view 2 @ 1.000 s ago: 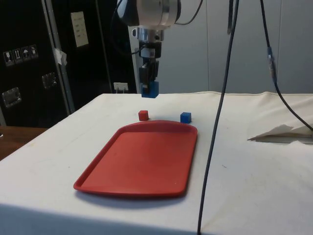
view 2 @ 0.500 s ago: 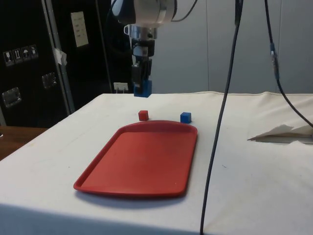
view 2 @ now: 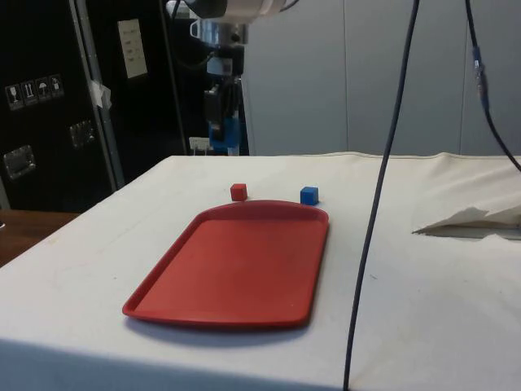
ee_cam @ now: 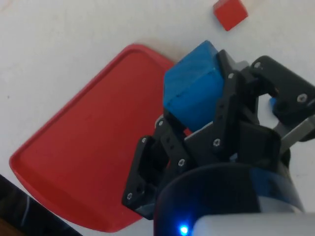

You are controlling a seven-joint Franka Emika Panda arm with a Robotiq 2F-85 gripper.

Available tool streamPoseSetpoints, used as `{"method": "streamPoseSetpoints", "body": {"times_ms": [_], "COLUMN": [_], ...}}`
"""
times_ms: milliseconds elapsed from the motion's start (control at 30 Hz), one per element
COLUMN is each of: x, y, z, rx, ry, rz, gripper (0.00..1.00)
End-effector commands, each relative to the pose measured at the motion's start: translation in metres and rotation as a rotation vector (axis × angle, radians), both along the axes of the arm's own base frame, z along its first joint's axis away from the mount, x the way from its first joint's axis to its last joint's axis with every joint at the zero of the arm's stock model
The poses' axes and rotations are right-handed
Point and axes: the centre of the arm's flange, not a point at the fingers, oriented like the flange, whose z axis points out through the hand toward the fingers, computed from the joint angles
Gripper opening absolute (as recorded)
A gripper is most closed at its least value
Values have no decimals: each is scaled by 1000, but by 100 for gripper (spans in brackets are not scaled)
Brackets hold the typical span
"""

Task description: Pick up the largest block and place it onto the tray.

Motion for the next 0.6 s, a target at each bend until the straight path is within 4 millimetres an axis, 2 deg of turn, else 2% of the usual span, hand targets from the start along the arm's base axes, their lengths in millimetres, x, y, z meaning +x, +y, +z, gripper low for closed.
{"method": "streamPoseSetpoints", "body": {"times_ms": [0, 567], "x": [-1, -9], "y": [4, 52], "z": [2, 0], "rx": [-16, -24], "ry": [-4, -6], "rz": [-3, 15], "gripper": [0, 0]}}
